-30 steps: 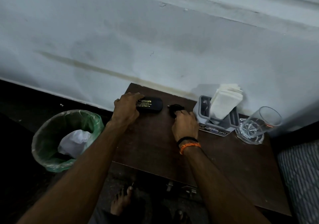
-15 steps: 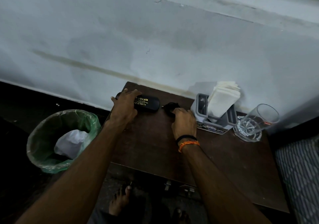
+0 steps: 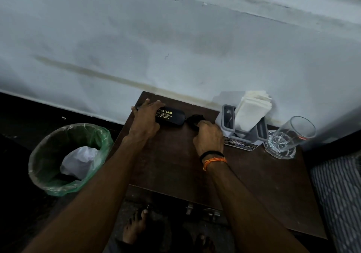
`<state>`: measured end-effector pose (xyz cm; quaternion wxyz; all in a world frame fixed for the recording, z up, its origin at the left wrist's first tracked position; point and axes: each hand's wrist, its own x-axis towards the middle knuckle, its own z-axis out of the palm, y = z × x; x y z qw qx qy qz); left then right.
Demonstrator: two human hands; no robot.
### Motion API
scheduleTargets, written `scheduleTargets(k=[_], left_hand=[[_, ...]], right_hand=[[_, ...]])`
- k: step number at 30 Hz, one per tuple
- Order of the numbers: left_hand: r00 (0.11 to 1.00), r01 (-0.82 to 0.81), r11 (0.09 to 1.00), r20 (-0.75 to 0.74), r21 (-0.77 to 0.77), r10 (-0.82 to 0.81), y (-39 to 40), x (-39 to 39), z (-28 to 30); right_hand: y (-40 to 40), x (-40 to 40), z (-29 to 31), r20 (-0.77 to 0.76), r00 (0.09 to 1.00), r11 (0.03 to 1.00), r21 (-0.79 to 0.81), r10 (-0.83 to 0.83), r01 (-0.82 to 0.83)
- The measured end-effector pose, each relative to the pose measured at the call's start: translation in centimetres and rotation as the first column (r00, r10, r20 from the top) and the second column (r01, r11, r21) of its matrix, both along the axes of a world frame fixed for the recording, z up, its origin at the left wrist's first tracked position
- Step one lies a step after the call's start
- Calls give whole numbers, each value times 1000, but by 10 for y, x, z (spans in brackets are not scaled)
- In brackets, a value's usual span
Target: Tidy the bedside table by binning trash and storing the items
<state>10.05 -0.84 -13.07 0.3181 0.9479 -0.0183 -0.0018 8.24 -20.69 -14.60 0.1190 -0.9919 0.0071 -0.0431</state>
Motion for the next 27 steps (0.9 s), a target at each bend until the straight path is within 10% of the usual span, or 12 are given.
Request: scheduleTargets(k=[27], left_hand=[[997,54,988,54,144,-63,-20,4,-2]], right_hand=[[-5,-12,9,92,995,998,58,24,-30]])
